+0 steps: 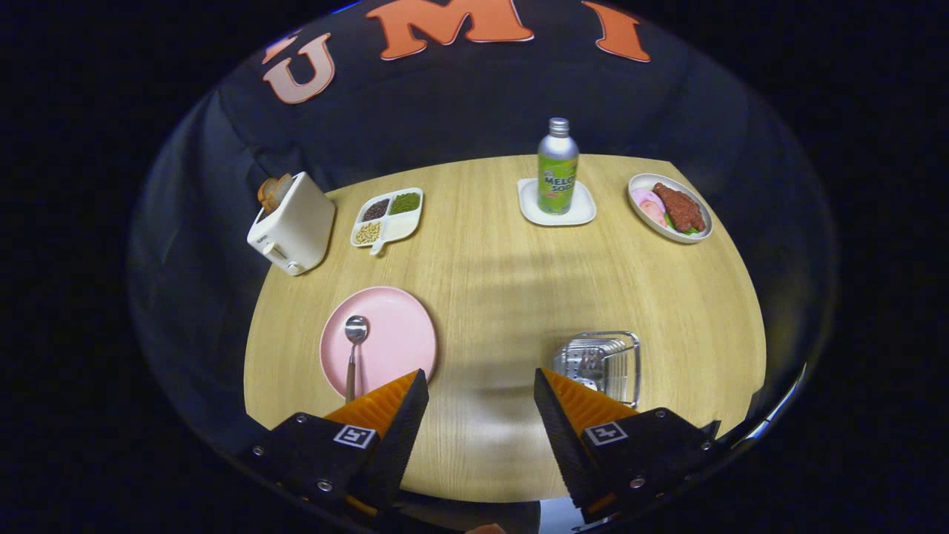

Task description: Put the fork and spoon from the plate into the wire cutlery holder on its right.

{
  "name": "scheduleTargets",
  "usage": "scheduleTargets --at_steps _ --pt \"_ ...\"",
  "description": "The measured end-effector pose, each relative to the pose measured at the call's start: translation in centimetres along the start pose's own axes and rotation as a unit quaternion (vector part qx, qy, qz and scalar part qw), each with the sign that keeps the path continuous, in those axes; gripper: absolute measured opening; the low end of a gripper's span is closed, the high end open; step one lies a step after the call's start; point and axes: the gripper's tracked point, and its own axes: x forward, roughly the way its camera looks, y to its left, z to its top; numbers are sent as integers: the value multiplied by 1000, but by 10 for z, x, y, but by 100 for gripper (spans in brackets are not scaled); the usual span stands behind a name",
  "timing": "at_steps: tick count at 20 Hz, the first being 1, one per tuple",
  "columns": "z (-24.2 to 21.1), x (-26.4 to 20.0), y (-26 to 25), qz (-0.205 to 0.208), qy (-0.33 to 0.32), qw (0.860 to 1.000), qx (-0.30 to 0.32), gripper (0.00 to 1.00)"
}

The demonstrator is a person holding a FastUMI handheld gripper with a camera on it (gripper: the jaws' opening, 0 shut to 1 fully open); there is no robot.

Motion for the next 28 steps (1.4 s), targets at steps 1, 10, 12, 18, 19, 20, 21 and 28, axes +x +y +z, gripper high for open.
scheduleTargets --at_steps 1,10,12,18,19,20,21,28 --pt "-3 5 13 6 8 1000 -7 87" --pt "-33 55 121 53 80 992 -78 89" --pt "-38 69 133 53 94 990 -92 89" --pt "-55 106 155 39 145 983 -107 88" --pt "-57 112 158 39 153 982 -106 86" --pt "-61 118 159 36 161 981 -104 82" --pt "-63 122 160 33 167 980 -105 80" --pt "-78 140 157 7 193 976 -104 31"
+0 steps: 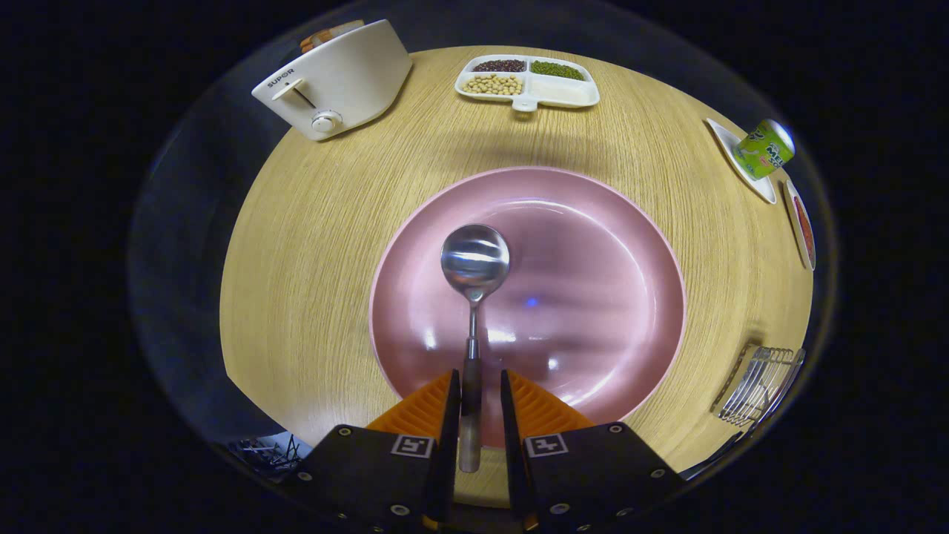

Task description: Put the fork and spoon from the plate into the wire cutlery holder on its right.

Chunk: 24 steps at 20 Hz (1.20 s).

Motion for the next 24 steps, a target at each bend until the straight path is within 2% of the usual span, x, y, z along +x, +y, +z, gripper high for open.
scheduleTargets --at_steps 1,2,3,6,11,16,24 --pt "0 2 -3 -5 -2 1000 2 27" --pt "0 4 -4 -5 -4 1000 5 18" --pt "1 3 0 3 -5 1000 8 13" --pt "1 -6 -7 5 -18 1000 7 7" --pt "-4 -44 -37 0 -54 998 23 7" --pt "-24 -84 -85 -10 -73 995 68 7" --pt "-59 -132 -171 -48 -95 985 138 6"
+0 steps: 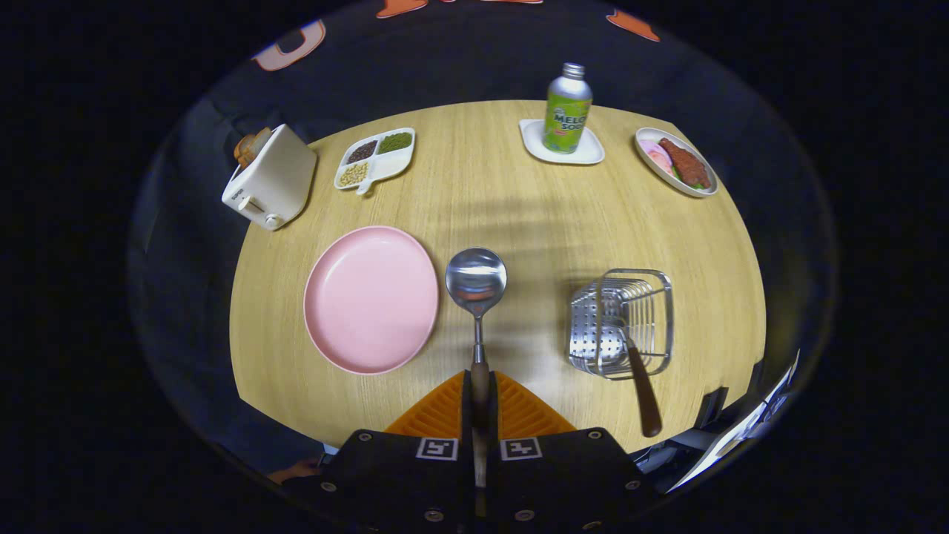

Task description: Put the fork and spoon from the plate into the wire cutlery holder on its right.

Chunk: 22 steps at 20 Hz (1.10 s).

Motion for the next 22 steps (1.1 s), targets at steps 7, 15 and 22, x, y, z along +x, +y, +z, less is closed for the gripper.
scheduleTargets --at_steps 7,15,22 --pt "-22 -17 -67 -38 20 999 29 6" --pt "-25 -20 -99 -49 38 998 31 7" --pt "-7 -19 -104 -46 19 998 45 10"
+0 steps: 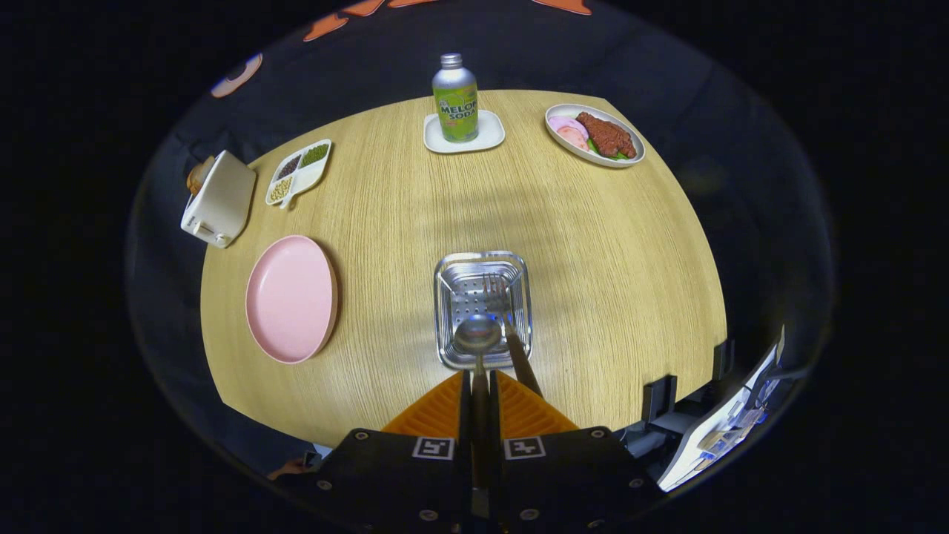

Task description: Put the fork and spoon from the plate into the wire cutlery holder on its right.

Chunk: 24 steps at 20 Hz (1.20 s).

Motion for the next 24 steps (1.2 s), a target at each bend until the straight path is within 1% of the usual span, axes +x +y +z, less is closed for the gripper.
scheduleTargets --at_steps 4,8,11,13,16,17,18,19,20,21,22,23,24 --pt "19 -2 1 11 -35 999 16 11" --pt "39 -11 1 22 -83 996 32 12" --pt "62 -28 1 29 -140 989 37 15" --pt "81 -45 2 36 -188 981 39 20" --pt "109 -78 9 59 -270 961 33 34" --pt "119 -90 12 63 -298 952 27 37" --pt "126 -102 12 64 -324 944 20 43" --pt "133 -114 14 65 -348 935 13 45" --pt "139 -127 15 66 -372 926 9 52" --pt "145 -139 16 67 -394 917 6 56" --pt "150 -150 15 67 -415 907 5 64" --pt "154 -162 15 66 -434 898 4 67" --pt "160 -174 14 64 -454 889 3 74"
